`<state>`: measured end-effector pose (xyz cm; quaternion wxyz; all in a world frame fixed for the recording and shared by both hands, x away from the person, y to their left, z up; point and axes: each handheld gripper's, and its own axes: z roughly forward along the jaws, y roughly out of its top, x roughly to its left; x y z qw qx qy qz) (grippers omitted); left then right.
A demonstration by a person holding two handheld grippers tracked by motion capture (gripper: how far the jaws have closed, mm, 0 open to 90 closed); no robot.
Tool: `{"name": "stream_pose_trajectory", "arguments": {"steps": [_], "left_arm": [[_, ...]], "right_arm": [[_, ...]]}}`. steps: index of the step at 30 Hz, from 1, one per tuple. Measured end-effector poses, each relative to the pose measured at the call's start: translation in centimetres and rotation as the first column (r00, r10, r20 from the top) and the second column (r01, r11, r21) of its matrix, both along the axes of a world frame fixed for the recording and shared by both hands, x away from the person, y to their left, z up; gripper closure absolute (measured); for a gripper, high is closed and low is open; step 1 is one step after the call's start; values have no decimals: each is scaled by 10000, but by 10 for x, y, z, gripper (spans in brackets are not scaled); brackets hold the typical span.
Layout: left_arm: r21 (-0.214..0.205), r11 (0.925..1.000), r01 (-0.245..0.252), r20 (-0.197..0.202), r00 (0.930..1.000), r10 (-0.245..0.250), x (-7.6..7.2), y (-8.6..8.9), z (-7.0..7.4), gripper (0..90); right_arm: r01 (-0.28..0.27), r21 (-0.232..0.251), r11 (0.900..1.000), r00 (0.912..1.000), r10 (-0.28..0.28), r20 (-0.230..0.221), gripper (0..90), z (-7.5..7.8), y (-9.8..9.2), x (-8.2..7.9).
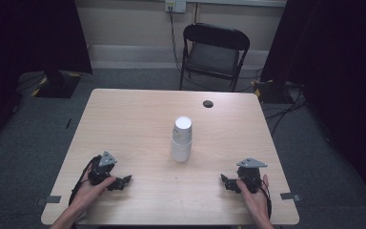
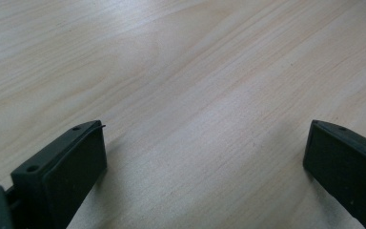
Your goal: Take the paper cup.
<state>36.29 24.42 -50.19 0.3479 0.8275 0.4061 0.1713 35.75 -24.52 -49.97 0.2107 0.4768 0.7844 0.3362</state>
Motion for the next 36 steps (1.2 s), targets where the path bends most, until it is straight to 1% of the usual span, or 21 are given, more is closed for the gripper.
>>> {"name": "stream_pose_trajectory", "arguments": {"steps": [5,6,9,10,11,12,13,16,18,22,23,24,25,26,27,28,30,31,33,34,36], "left_arm": [[-3,10000,-3,2,10000,3,0,0,0,2],[47,10000,21,27,10000,-21,0,1,0,3],[-11,10000,-55,-7,10000,55,-1,1,1,10],[19,10000,-79,12,10000,79,-2,2,2,34],[-42,9999,-116,15,9999,116,-3,2,3,76],[8,9999,-109,39,9999,109,-3,4,4,118],[-35,9998,-197,60,9998,197,-4,4,4,158],[-6,9999,-120,-2,9999,120,-8,6,5,162],[-36,10000,-49,129,9999,50,-10,7,8,160],[-449,9990,14,223,9998,-4,-12,6,13,165],[-472,9989,83,293,9995,-69,-12,6,15,166],[-400,9992,77,453,9990,-59,-13,5,17,168],[-458,9989,44,545,9985,-19,-14,4,18,174],[-527,9986,103,583,9983,-72,-15,2,19,179],[-475,9986,232,632,9978,-202,-15,1,21,182],[-507,9983,292,615,9978,-261,-16,0,22,187],[-748,9961,459,638,9971,-412,-18,-5,25,197],[-766,9957,528,653,9967,-478,-18,-6,26,197],[-961,9932,657,846,9947,-576,-20,-8,30,196],[-1141,9913,654,891,9945,-554,-21,-9,31,195],[-1334,9881,768,1116,9918,-620,-23,-9,35,192]], "right_arm": [[10,-3,10000,10000,-10,5,95,0,0,0],[11,-4,10000,10000,-11,3,95,0,0,0],[14,-1,10000,10000,-14,0,95,0,0,0],[10,-2,10000,10000,-10,2,95,0,0,0],[9,-4,10000,10000,-9,3,95,0,0,0],[10,-2,10000,10000,-10,1,95,0,0,0],[9,-3,10000,10000,-9,3,95,0,0,0],[3,-9,10000,10000,-3,6,95,0,0,0],[8,-6,10000,10000,-8,6,95,0,0,0],[8,-2,10000,10000,-8,2,95,0,0,0],[7,-6,10000,10000,-7,5,95,0,0,0],[1,-9,10000,10000,-1,8,95,0,0,0],[6,-6,10000,10000,-6,4,95,0,0,0],[9,-4,10000,10000,-9,2,95,0,0,0],[9,-4,10000,10000,-9,2,95,0,0,0],[9,-5,10000,10000,-9,3,95,0,0,0],[6,-6,10000,10000,-6,3,95,0,0,0],[7,-5,10000,10000,-7,2,95,0,0,0],[10,-2,10000,10000,-10,1,95,0,0,0],[9,-5,10000,10000,-9,1,95,0,0,0],[9,-5,10000,10000,-9,3,95,0,0,0]]}}
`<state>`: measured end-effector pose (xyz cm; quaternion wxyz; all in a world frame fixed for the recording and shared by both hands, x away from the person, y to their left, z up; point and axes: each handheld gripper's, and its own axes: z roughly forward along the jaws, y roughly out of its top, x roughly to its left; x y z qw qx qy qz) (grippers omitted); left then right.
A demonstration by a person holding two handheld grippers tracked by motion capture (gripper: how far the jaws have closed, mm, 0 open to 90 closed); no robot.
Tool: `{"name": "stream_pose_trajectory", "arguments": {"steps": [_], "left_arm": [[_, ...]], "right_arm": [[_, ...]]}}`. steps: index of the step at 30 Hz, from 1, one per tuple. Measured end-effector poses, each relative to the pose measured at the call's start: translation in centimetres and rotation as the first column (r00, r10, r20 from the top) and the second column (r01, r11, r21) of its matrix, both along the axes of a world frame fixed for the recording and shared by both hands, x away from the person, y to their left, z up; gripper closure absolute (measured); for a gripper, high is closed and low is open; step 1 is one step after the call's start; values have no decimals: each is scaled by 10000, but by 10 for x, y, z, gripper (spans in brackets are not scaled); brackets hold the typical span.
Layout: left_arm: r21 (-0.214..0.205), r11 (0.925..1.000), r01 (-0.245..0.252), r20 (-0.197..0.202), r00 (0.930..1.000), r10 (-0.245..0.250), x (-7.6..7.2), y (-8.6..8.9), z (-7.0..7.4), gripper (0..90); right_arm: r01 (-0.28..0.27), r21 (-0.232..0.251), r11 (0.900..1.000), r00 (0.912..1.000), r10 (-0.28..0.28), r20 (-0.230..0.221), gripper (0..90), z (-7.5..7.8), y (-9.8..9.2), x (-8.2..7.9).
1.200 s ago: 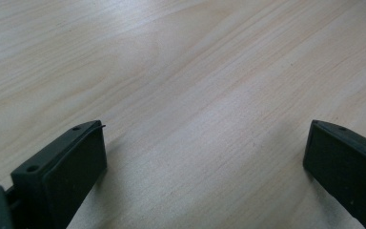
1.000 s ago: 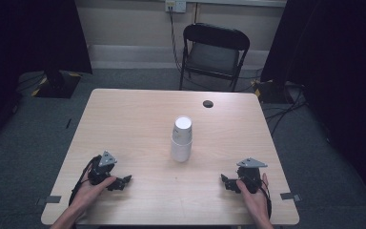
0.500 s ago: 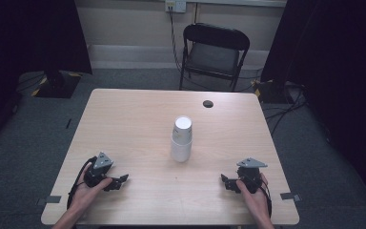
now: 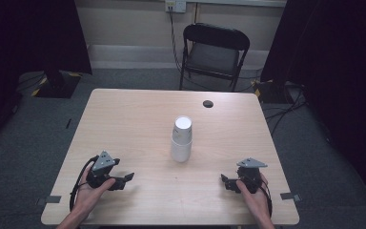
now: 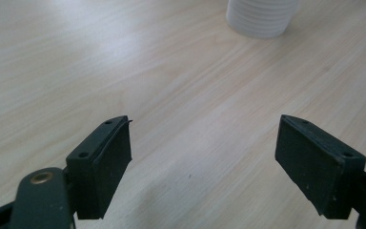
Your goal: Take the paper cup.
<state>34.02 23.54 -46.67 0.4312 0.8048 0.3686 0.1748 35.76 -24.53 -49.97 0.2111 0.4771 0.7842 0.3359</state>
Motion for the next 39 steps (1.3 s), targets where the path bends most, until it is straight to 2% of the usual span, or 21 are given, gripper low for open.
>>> {"name": "stream_pose_trajectory", "arguments": {"steps": [3,6,10,15,17,20,21,23,26,30,32,36,39], "left_arm": [[-240,9996,139,170,9998,-135,-1,-3,4,190],[-253,9989,406,266,9988,-399,-2,-9,8,190],[-650,9960,615,396,9975,-590,-2,-18,13,190],[-723,9932,917,642,9941,-871,1,-33,23,199],[-647,9917,1111,845,9908,-1055,2,-38,27,199],[-388,9907,1305,978,9872,-1262,5,-45,31,201],[-512,9894,1362,968,9867,-1308,6,-47,33,201],[-344,9880,1507,1079,9833,-1462,9,-51,37,201],[-314,9876,1537,1216,9814,-1489,10,-56,41,203],[-819,9845,1551,1393,9799,-1428,15,-62,50,208],[-787,9833,1641,1528,9767,-1508,17,-65,55,211],[-1003,9815,1630,1713,9746,-1443,21,-69,62,211],[-923,9798,1775,1563,9744,-1618,28,-71,67,211]], "right_arm": [[-1,1,10000,10000,1,1,95,0,0,0],[-2,0,10000,10000,2,-1,95,0,0,0],[2,1,10000,10000,-2,-2,95,0,0,0],[0,1,10000,10000,0,0,95,0,0,0],[-1,2,10000,10000,1,0,95,0,0,0],[0,1,10000,10000,0,2,95,0,0,0],[1,2,10000,10000,-1,-1,95,0,0,0],[-2,1,10000,10000,2,2,95,0,0,0],[-1,0,10000,10000,1,0,95,0,0,0],[-1,1,10000,10000,1,3,95,0,0,0],[-1,0,10000,10000,1,1,95,0,0,0],[-2,0,10000,10000,2,1,95,0,0,0],[3,3,10000,10000,-3,-2,95,0,0,0]]}}
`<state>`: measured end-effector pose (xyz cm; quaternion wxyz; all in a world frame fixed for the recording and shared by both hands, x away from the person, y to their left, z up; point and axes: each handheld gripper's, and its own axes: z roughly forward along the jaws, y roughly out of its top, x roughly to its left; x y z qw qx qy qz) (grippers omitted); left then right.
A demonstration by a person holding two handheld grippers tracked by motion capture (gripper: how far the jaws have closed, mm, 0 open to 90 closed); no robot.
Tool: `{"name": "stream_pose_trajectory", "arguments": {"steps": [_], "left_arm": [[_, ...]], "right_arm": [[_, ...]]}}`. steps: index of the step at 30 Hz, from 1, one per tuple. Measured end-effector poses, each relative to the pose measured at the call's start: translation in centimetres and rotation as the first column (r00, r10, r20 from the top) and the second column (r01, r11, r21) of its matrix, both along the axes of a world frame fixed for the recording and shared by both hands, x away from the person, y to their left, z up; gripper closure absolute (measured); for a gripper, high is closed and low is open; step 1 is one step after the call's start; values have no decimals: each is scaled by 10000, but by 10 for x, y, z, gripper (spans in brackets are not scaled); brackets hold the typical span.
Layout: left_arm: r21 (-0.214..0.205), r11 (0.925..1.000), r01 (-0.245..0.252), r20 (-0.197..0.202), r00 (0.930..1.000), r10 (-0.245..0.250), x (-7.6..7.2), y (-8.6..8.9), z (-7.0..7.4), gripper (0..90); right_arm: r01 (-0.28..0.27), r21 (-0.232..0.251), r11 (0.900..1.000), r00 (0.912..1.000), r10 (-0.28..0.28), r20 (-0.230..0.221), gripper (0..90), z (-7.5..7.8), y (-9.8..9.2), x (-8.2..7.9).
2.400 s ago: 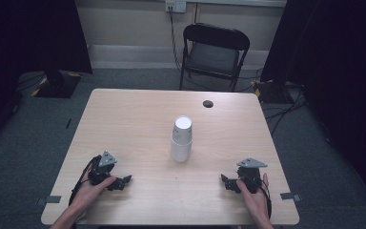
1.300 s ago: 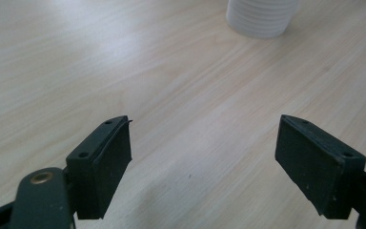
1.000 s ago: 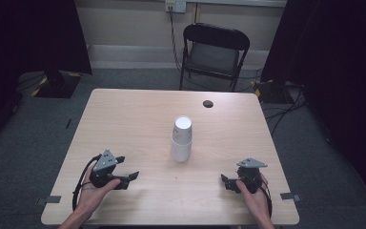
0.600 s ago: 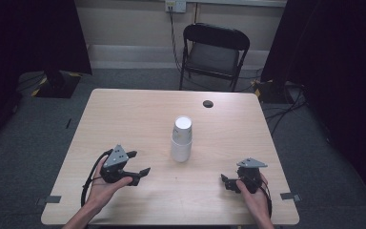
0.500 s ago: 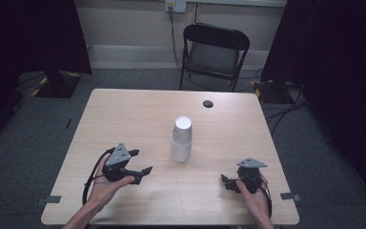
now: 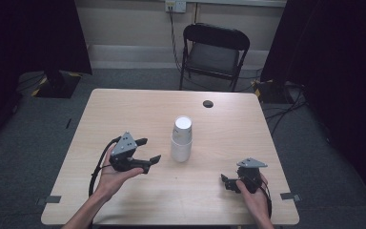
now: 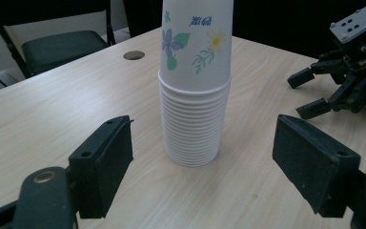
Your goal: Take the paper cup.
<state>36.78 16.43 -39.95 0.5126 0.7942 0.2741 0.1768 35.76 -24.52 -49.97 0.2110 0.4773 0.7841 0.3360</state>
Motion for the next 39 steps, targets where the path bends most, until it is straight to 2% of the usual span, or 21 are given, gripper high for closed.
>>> {"name": "stream_pose_trajectory", "arguments": {"steps": [2,7,9,12,14,17,20,21,24,29,32,34,36,39], "left_arm": [[-5,10000,-48,35,10000,48,4,-1,2,211],[-99,9998,183,117,9998,-181,13,-14,4,210],[-276,9992,289,219,9994,-283,16,-20,4,208],[4,9993,377,300,9988,-377,21,-30,3,205],[-129,9992,365,320,9988,-361,26,-34,4,195],[-34,9989,464,567,9973,-461,33,-42,10,198],[-121,9989,462,643,9969,-453,37,-44,13,189],[-416,9985,350,642,9974,-323,41,-45,17,188],[-636,9976,262,653,9976,-221,44,-49,20,190],[-521,9981,318,596,9978,-286,49,-55,19,180],[-229,9983,538,271,9982,-532,53,-66,17,177],[-331,9976,610,398,9974,-597,54,-73,18,176],[-61,9992,404,641,9971,-399,57,-81,18,173],[-45,9995,313,574,9979,-310,62,-84,15,179]], "right_arm": [[-35,-4,10000,10000,35,-9,95,0,0,1],[-54,-10,10000,10000,54,-13,94,0,0,1],[-55,-9,10000,10000,55,-8,94,0,0,1],[-38,-25,10000,10000,38,8,95,0,0,1],[-54,-14,10000,10000,54,-4,95,0,0,1],[-55,-14,10000,10000,55,-7,95,0,0,1],[-55,-26,10000,10000,55,1,95,0,0,1],[-34,-25,10000,10000,34,8,95,0,1,1],[-36,-27,10000,10000,36,7,95,0,0,1],[-51,-22,10000,10000,51,1,95,0,0,1],[-45,-14,10000,10000,45,-4,95,0,0,1],[-48,-9,10000,10000,48,-6,95,0,0,1],[-48,-19,10000,10000,48,-1,95,0,0,1],[-48,-14,10000,10000,48,-6,95,0,0,1]]}}
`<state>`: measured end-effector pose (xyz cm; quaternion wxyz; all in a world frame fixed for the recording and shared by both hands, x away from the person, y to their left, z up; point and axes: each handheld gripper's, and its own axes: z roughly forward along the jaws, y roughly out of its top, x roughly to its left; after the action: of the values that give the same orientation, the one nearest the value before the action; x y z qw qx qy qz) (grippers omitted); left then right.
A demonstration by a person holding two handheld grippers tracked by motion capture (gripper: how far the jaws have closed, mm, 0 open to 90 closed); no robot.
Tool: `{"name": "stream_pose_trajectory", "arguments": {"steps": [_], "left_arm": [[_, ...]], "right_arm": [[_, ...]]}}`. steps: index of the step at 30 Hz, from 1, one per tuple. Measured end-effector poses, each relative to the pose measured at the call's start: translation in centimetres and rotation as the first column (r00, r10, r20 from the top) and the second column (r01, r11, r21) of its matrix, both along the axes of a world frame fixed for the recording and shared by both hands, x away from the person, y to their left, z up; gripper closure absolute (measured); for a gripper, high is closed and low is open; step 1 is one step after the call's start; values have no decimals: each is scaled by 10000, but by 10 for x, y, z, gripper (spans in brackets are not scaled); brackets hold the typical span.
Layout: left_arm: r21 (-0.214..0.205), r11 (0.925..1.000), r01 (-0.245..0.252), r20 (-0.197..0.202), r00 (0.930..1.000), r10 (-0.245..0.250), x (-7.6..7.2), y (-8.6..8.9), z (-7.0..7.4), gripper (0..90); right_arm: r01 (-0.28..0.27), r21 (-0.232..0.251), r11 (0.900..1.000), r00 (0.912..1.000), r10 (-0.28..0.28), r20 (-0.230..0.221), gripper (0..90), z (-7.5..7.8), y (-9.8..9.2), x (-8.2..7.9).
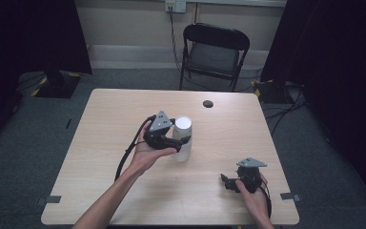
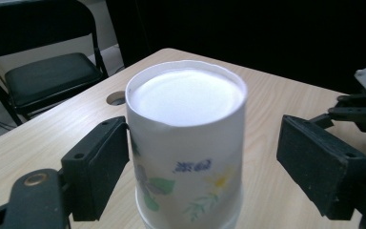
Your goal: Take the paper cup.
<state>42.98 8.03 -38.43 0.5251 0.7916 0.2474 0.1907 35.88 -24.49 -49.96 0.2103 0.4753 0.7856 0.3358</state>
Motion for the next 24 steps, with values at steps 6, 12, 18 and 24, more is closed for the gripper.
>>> {"name": "stream_pose_trajectory", "arguments": {"steps": [6,12,18,24], "left_arm": [[-150,9996,-250,-160,9996,248,9,-9,-6,195],[-25,9995,-317,-67,9995,317,11,-14,-8,243],[-170,9992,-356,-419,9985,349,17,-13,-11,287],[-26,9993,-377,-274,9989,376,14,-15,-9,301]], "right_arm": [[-1,4,10000,10000,1,0,95,0,0,0],[0,1,10000,10000,0,0,95,0,0,0],[1,2,10000,10000,-1,0,95,0,0,0],[0,3,10000,10000,0,0,95,0,0,0]]}}
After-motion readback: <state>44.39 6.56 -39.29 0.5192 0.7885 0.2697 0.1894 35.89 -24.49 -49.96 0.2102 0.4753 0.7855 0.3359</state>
